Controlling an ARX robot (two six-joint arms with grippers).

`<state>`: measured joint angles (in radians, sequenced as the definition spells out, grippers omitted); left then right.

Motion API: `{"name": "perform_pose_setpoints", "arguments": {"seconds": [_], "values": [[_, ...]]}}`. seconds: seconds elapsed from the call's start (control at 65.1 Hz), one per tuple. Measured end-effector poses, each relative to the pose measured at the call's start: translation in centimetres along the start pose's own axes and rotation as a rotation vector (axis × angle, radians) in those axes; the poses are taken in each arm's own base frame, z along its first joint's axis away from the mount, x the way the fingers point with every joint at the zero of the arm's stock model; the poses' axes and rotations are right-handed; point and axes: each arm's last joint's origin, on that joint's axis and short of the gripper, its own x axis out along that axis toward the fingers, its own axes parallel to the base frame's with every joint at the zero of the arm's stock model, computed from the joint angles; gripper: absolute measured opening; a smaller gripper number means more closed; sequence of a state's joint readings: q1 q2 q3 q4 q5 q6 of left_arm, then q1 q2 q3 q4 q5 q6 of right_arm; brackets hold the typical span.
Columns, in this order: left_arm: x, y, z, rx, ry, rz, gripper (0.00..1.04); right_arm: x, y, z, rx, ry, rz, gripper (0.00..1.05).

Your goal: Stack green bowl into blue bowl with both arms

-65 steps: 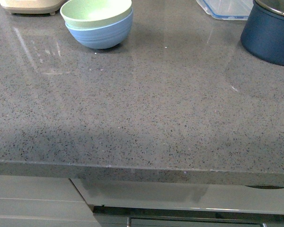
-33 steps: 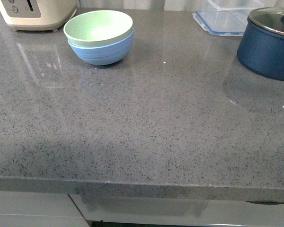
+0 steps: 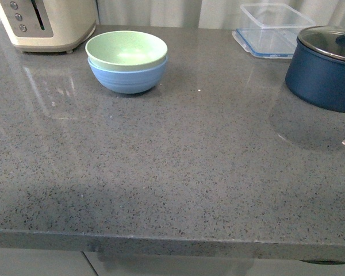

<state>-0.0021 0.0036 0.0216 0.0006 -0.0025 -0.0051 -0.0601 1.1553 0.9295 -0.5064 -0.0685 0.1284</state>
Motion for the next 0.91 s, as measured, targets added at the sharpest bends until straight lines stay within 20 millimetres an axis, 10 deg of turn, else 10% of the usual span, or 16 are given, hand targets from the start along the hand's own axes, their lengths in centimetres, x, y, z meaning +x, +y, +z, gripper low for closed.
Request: {"name": "perform_pose_setpoints", "arguments": {"seconds": [0.261, 0.522, 0.906], "values": [[0.0, 0.0, 0.0, 0.000, 0.000, 0.000, 0.98, 0.3, 0.4, -4.3, -0.149, -0.667, 0.040, 0.58], [0.0, 0.0, 0.0, 0.000, 0.000, 0.000, 0.98, 0.2, -0.5, -9.9, -0.168, -0.718, 0.036, 0.01], [0.0, 0.0, 0.0, 0.000, 0.000, 0.000, 0.98, -0.6, -1.2, -14.2, -0.167, -0.724, 0.038, 0.01]]}}
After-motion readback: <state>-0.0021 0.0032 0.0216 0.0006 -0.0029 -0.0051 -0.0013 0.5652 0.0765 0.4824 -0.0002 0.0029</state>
